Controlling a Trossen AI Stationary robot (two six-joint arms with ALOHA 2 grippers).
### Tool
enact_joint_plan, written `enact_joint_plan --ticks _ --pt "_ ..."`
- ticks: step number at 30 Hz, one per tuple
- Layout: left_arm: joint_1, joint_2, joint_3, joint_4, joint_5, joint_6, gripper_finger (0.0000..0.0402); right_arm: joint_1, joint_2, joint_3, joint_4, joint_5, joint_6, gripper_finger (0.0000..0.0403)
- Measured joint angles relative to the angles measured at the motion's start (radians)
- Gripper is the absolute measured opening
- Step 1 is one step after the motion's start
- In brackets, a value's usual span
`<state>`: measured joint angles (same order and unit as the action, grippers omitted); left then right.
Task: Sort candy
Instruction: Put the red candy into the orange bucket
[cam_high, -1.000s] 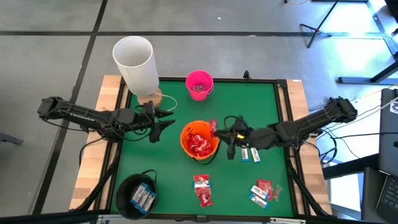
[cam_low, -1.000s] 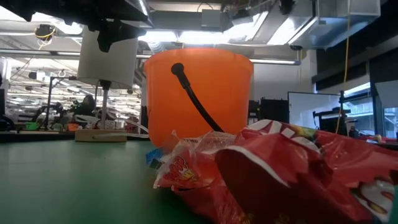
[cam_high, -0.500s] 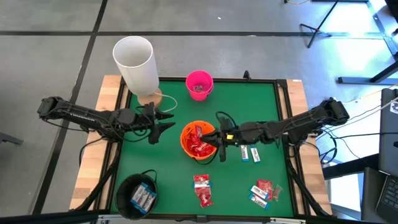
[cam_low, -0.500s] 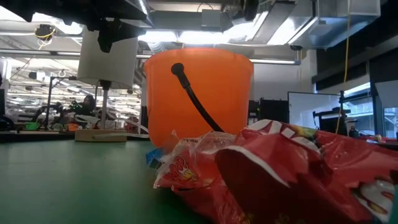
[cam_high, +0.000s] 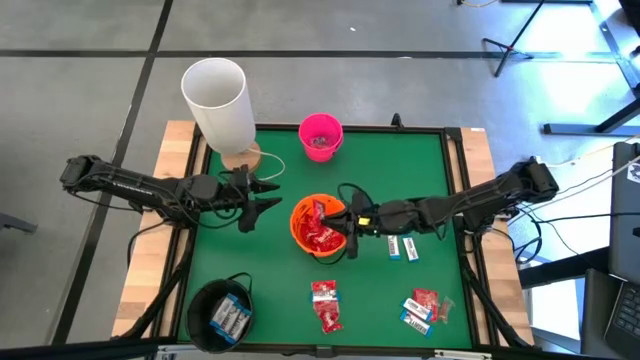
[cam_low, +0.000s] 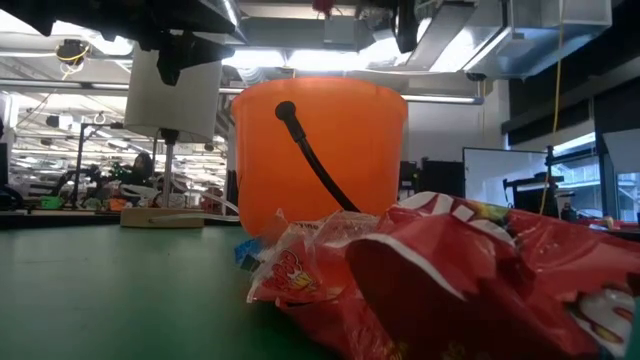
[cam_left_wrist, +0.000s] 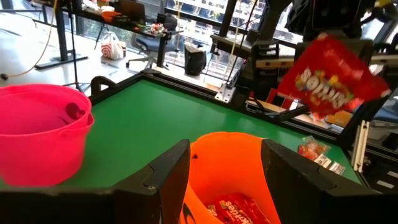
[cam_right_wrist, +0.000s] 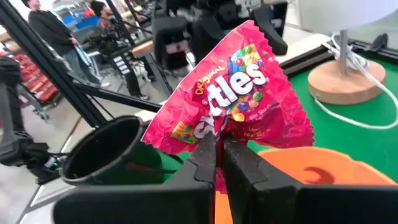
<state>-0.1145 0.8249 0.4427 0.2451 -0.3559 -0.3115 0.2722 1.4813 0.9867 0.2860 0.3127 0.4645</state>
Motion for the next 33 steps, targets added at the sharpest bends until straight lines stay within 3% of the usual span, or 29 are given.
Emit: enact_joint_plan --ticks 17,24,33 --pt "0.001 0.000 0.000 -0.005 -0.101 0.000 0.0188 -0.029 0.041 -0.003 0.011 -0.001 -0.063 0.0014" --pt "0.001 0.000 0.000 0.013 -0.104 -0.026 0.0188 -0.032 0.044 -0.087 0.134 -0.048 -0.104 0.0014" --pt "0.001 0.000 0.000 0.019 -0.117 -0.050 0.0188 -0.032 0.044 -0.151 0.169 -0.054 -0.104 0.0014"
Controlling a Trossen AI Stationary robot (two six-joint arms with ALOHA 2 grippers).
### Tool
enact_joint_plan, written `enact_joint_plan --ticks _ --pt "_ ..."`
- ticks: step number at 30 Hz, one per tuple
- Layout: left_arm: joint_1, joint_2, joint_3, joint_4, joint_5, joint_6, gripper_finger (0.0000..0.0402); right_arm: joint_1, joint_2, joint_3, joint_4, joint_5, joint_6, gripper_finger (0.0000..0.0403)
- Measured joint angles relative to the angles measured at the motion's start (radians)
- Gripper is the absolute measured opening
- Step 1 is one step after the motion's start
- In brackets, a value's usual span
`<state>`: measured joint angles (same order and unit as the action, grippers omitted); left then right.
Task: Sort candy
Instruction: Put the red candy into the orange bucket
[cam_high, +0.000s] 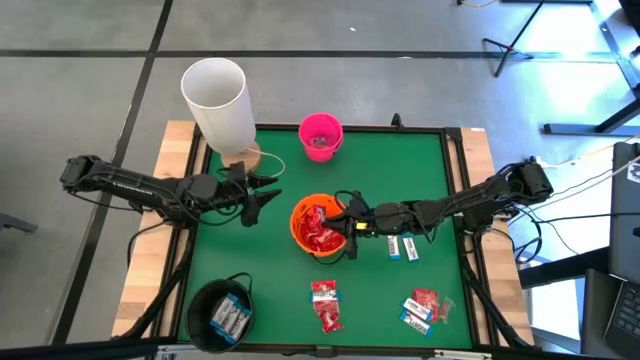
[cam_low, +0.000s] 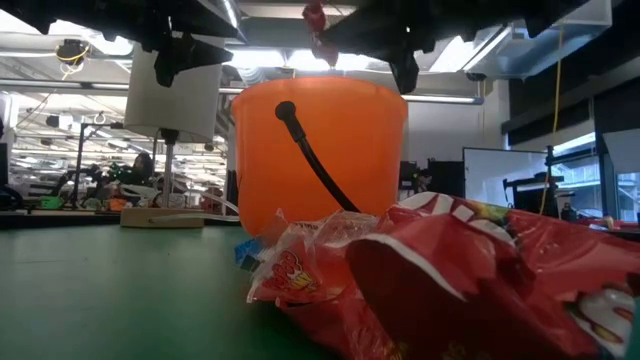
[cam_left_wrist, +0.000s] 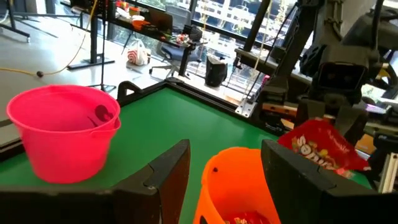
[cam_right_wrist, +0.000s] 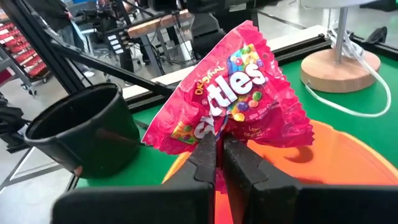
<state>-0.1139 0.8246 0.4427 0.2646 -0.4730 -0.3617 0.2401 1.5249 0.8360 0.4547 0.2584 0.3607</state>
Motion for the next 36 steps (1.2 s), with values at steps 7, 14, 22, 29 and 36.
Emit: enact_joint_plan --ticks 7,14,22,29,36 --pt "0.000 0.000 0.000 0.006 -0.004 -0.021 0.0188 0.000 0.000 -0.009 -0.010 0.021 -0.001 0.0014" --pt "0.000 0.000 0.000 0.038 -0.004 -0.025 0.0188 0.000 0.000 -0.009 -0.011 0.026 0.000 0.0014" --pt "0.000 0.000 0.000 0.078 0.027 -0.030 0.0188 0.000 0.000 -0.009 -0.016 0.027 0.005 0.0014" --pt "0.000 0.000 0.000 0.082 0.048 -0.031 0.0188 -0.006 0.000 -0.009 -0.042 0.068 0.029 0.0014" --pt "-0.001 0.000 0.000 0.087 0.067 -0.030 0.0188 -0.006 0.000 -0.010 -0.064 0.098 0.059 0.0014"
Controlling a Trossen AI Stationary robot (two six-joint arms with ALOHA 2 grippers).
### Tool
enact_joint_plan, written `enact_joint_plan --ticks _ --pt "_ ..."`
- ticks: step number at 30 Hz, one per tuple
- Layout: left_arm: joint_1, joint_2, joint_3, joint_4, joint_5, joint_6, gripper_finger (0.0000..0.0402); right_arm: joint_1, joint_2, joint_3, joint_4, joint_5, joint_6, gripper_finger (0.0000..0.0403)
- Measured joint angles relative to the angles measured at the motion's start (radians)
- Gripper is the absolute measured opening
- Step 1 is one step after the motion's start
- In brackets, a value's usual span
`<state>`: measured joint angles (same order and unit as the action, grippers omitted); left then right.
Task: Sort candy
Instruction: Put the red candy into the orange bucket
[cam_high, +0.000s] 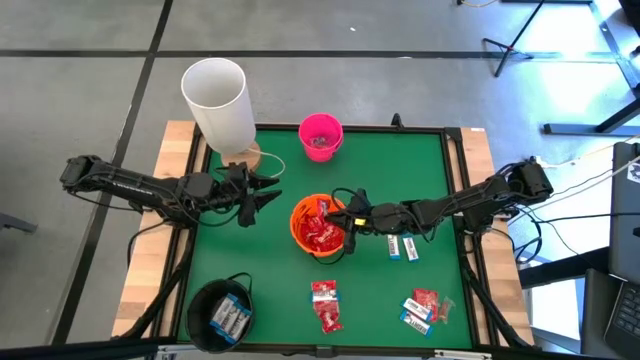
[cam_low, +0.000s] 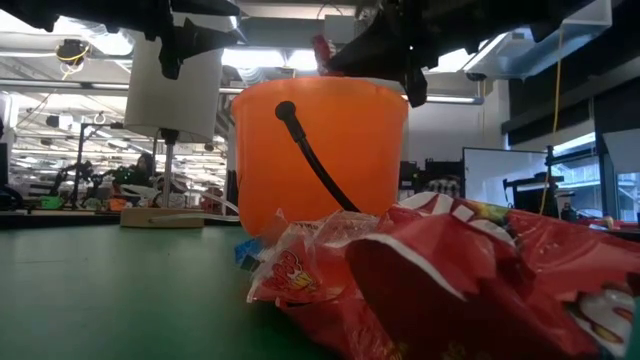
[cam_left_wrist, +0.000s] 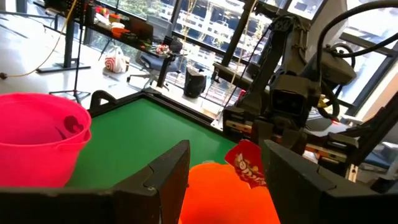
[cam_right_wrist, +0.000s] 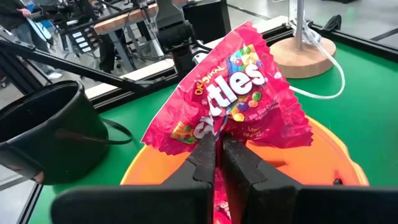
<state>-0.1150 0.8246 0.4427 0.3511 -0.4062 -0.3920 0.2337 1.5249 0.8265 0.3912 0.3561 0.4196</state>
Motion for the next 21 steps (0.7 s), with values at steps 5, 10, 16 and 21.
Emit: enact_joint_plan --ticks 5,10,16,21 --pt "0.000 0.000 0.000 0.000 0.001 0.011 0.0188 0.000 0.000 0.000 -0.001 0.002 0.019 0.0014" --pt "0.000 0.000 0.000 0.000 0.001 0.047 0.0188 0.000 0.000 0.000 0.000 0.002 0.033 0.0014" --pt "0.001 0.000 0.000 -0.001 0.001 0.062 0.0188 -0.009 0.000 0.000 0.001 0.003 0.048 0.0014" --pt "0.001 0.000 0.000 -0.001 0.001 0.062 0.0188 -0.041 0.000 0.000 -0.001 -0.026 0.071 0.0015"
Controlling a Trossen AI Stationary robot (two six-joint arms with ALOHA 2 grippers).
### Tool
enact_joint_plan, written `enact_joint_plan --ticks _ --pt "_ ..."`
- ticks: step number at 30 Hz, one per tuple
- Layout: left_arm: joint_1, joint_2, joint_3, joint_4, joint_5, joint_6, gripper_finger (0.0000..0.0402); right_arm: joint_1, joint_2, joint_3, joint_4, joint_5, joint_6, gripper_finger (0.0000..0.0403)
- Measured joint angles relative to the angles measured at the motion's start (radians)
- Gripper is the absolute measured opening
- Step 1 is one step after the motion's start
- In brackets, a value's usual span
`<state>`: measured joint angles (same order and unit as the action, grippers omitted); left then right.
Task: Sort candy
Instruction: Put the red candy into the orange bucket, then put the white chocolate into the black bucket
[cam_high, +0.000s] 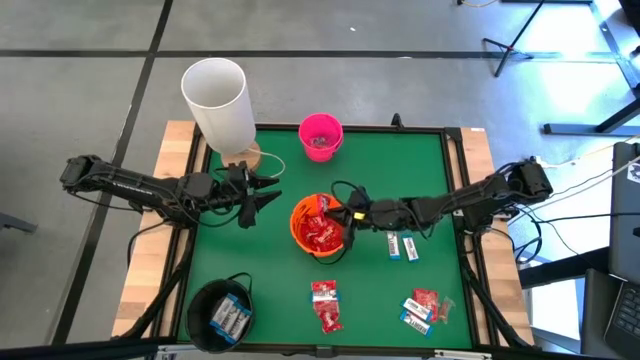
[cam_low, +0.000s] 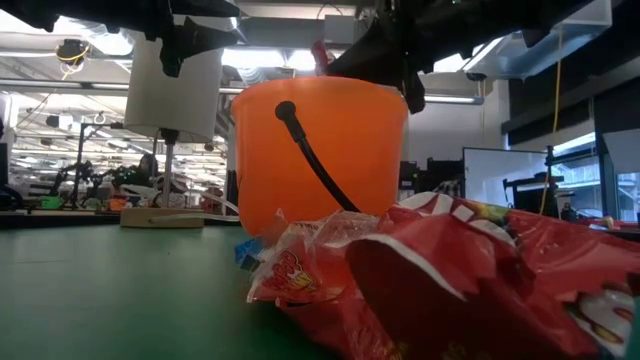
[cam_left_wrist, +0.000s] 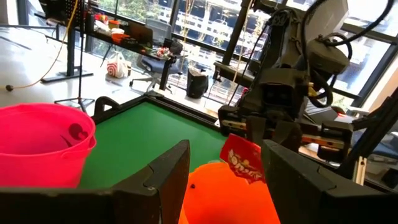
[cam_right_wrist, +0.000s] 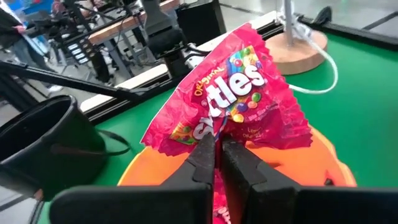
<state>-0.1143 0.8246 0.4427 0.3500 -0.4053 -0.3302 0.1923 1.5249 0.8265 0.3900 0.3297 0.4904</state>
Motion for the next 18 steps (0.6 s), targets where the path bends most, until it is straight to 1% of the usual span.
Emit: enact_joint_plan --ticks 2,5,13,16,18 --pt "0.000 0.000 0.000 0.000 0.001 0.000 0.0188 -0.012 0.000 0.000 -0.003 -0.032 0.002 0.0021" --pt "0.000 0.000 0.000 0.000 0.001 0.000 0.0188 -0.012 0.000 0.000 -0.005 -0.060 0.001 0.0044" --pt "0.000 0.000 0.000 0.000 0.002 -0.001 0.0188 -0.009 -0.002 0.000 -0.025 -0.061 -0.020 0.0135" --pt "0.000 0.000 0.000 0.000 0.003 -0.001 0.0188 -0.010 -0.025 0.000 -0.059 -0.067 -0.024 0.0152" --pt "0.000 0.000 0.000 0.000 0.004 -0.001 0.0188 -0.010 -0.052 0.000 -0.101 -0.098 -0.024 0.0156"
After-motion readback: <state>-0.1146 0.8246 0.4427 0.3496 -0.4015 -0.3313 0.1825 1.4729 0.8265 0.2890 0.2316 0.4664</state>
